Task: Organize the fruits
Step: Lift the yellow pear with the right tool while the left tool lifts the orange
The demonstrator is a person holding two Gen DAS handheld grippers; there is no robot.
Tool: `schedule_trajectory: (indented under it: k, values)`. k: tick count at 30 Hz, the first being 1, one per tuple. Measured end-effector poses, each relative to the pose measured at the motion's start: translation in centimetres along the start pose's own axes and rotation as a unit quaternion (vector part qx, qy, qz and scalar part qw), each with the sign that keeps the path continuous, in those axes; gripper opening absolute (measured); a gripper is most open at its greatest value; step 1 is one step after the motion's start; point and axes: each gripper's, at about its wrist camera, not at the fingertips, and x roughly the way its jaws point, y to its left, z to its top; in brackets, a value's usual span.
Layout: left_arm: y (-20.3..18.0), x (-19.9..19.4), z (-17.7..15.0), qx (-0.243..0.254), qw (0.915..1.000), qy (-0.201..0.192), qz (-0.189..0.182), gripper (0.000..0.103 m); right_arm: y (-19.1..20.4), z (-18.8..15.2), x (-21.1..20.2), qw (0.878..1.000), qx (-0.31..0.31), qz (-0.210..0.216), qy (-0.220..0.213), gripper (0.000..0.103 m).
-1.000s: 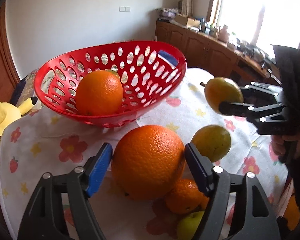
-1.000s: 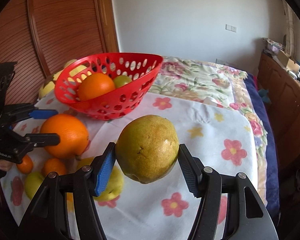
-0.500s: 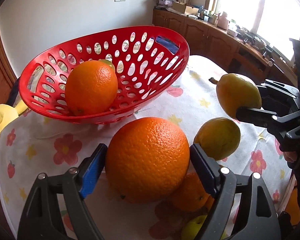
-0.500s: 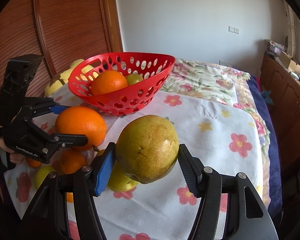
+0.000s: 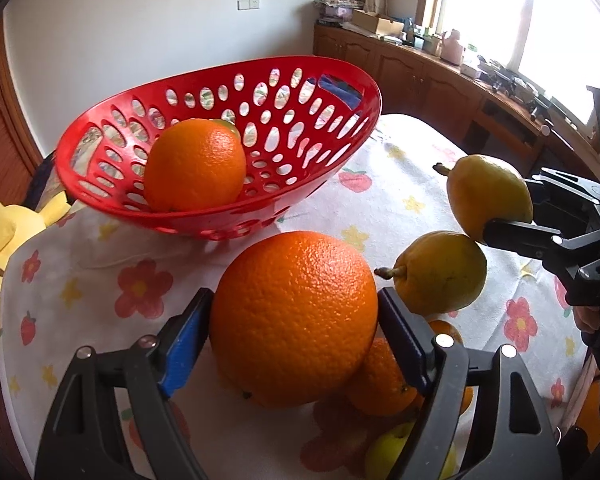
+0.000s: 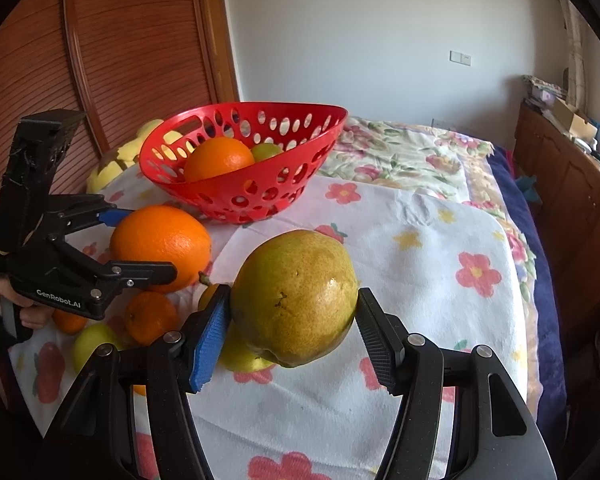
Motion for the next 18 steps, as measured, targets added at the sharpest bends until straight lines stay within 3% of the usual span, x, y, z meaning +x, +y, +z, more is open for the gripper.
schedule_trajectory:
  k: [18]
  values:
    - [-0.6, -6.0, -1.0, 0.001, 0.9976, -0.067, -0.017, 0.08, 0.3, 0.2, -0.9, 1.0, 0.006, -0.004, -0.011, 0.064]
